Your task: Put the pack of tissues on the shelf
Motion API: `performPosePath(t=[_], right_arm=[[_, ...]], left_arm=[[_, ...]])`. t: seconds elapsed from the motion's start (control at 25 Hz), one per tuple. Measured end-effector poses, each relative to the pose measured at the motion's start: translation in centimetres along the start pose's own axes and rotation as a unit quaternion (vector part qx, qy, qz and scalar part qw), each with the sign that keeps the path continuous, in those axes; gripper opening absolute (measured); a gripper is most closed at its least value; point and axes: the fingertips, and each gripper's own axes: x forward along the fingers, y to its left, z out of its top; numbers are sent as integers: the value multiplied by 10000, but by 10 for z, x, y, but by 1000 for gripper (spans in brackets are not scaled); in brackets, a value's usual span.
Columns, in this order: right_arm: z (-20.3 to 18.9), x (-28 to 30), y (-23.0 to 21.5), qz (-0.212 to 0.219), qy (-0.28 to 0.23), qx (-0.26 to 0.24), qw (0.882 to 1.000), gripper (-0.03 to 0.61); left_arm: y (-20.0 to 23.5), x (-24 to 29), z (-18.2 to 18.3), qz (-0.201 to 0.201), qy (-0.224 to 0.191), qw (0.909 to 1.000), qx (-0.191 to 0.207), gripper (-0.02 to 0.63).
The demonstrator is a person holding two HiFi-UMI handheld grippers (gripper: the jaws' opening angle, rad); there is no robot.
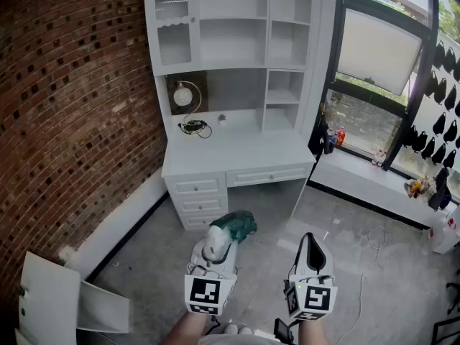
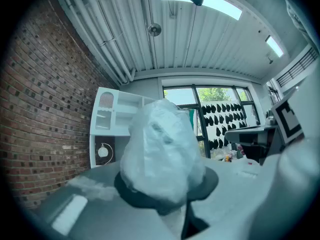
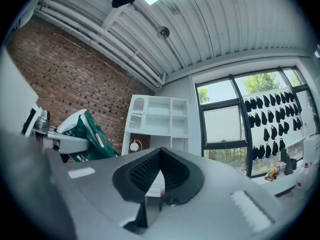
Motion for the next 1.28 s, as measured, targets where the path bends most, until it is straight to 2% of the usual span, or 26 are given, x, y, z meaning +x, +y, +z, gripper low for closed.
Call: performPosePath(t=[0.64,0.84,0.88,0.96,1.0,1.12,1.28], right_arm=[[9,-1,2,21,-53,-49,10000,-2],[15,-11,-17,-78,-187,384,9991,2],[16,-13,-21,-55,-200,459,9987,17],[16,-15,-25,61,-183,530,9984,170],[16,-16,-28,107,-173,536,9984,215],[13,-18,-33,186,-129,500,9985,278],[9,-11,-34,325,-75,456,9984,278]], left_arm=[[-4,2,-1,-56,34,10000,-75,101],[-9,1,5,-59,43,9999,-148,101],[-11,1,8,-56,29,9998,-194,101],[-14,1,12,-59,-8,9997,-241,101],[-17,1,12,-63,-8,9997,-239,101],[-24,1,12,-18,28,9997,-235,101],[-34,8,16,8,17,10000,-96,101]])
